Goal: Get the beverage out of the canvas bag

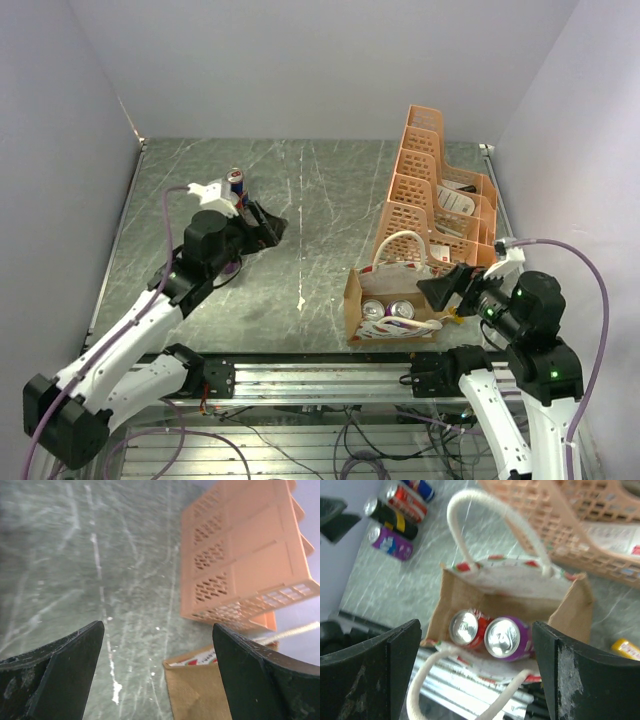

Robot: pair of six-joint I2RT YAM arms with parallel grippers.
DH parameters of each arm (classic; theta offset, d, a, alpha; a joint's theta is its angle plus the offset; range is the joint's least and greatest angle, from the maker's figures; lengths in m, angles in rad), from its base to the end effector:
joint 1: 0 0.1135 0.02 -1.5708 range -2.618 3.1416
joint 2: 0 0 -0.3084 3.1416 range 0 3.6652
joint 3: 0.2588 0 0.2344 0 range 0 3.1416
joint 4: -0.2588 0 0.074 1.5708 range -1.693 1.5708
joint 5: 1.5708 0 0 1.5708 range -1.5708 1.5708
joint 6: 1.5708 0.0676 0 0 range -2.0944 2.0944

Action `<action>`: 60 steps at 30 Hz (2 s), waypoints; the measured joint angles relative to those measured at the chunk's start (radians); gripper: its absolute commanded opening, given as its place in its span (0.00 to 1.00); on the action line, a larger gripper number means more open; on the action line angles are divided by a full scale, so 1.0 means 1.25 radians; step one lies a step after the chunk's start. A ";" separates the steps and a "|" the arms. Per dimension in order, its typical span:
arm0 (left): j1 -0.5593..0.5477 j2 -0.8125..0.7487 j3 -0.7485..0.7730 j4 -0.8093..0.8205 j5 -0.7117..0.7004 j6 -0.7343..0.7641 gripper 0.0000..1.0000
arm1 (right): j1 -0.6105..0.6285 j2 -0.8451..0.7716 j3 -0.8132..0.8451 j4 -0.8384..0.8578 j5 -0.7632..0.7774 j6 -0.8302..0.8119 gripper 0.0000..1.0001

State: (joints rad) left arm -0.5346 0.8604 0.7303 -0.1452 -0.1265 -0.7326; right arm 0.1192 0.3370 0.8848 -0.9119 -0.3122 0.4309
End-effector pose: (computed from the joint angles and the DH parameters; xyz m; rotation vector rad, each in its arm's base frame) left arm 0.1653 -0.0880 0.3390 -0.2802 1.8937 -0.7590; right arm 0.0178 0.0230 0.3354 0.0944 1.9724 0.6648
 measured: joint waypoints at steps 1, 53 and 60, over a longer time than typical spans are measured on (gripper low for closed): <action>-0.007 0.023 0.000 0.024 0.037 0.001 1.00 | 0.000 0.005 0.000 -0.019 -0.023 -0.007 0.85; -0.652 0.786 0.475 0.003 -0.101 0.330 1.00 | 0.000 -0.195 -0.165 -0.308 -0.031 0.054 0.56; -0.659 0.856 0.546 -0.041 -0.132 0.333 0.96 | 0.000 -0.195 -0.143 -0.323 -0.009 0.060 0.57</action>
State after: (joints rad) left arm -1.3590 1.9308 1.4128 -0.1967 -0.2916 -0.3168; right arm 0.1192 0.0933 0.7055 -1.3163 -0.3229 0.5064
